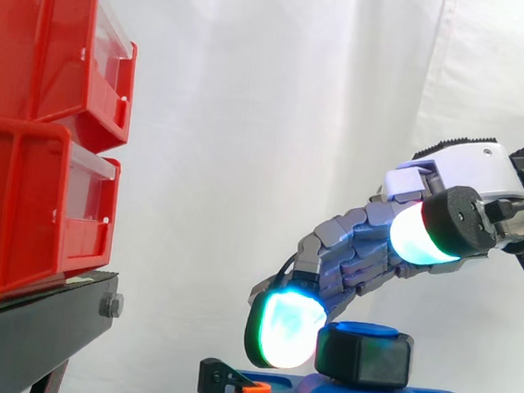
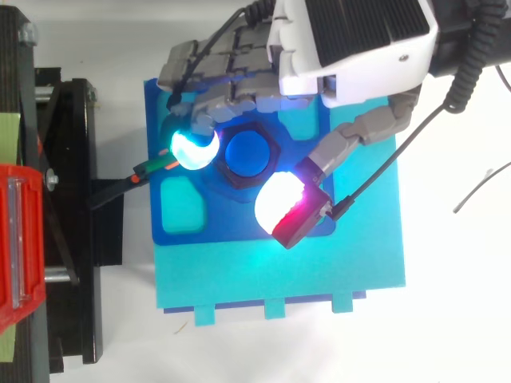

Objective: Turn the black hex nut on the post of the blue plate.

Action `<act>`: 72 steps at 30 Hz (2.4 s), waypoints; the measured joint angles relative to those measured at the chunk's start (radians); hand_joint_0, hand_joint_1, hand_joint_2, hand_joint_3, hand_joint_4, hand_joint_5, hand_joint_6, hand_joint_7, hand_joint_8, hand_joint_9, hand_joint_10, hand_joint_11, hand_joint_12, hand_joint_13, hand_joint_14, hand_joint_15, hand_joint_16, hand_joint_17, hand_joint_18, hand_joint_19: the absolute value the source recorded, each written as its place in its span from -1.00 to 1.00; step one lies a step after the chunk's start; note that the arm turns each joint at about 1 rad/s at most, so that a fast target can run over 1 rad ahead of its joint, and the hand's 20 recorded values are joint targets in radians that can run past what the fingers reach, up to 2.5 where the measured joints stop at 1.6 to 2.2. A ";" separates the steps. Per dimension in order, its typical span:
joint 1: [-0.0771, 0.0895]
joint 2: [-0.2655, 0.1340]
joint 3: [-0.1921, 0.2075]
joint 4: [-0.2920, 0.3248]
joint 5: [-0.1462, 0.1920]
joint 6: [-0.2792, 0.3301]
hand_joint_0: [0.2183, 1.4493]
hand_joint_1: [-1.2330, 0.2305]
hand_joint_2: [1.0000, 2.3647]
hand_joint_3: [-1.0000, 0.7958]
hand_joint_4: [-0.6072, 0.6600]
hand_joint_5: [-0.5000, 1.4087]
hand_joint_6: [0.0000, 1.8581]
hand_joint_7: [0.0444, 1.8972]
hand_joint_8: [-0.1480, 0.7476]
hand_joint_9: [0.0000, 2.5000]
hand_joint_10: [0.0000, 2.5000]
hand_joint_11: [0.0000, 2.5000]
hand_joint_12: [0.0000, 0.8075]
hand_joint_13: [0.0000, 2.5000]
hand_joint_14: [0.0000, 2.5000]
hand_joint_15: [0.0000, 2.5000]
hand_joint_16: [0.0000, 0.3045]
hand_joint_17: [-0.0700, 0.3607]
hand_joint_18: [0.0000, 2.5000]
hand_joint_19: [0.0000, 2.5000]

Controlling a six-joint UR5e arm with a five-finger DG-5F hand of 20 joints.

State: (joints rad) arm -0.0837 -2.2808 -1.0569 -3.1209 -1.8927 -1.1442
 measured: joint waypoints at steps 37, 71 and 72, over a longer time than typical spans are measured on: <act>-0.073 0.001 0.052 -0.065 -0.102 -0.002 -0.56 0.31 -1.00 -0.44 0.39 -0.69 -0.46 -0.17 -0.05 -0.76 -1.00 -1.00 -0.06 -0.71 -1.00 -0.93 -0.65 -0.12 -0.71 -0.74; 0.029 0.000 -0.009 0.029 0.018 0.020 -0.55 0.30 -1.00 -0.44 0.39 -0.68 -0.46 -0.18 -0.02 -0.69 -1.00 -1.00 -0.06 -0.66 -1.00 -0.92 -0.65 -0.12 -0.69 -0.73; 0.029 0.000 -0.009 0.029 0.019 0.020 -0.55 0.30 -1.00 -0.44 0.39 -0.68 -0.46 -0.18 -0.02 -0.68 -1.00 -1.00 -0.06 -0.66 -1.00 -0.92 -0.65 -0.12 -0.69 -0.73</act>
State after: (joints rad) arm -0.0544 -2.2811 -1.0657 -3.0918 -1.8738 -1.1245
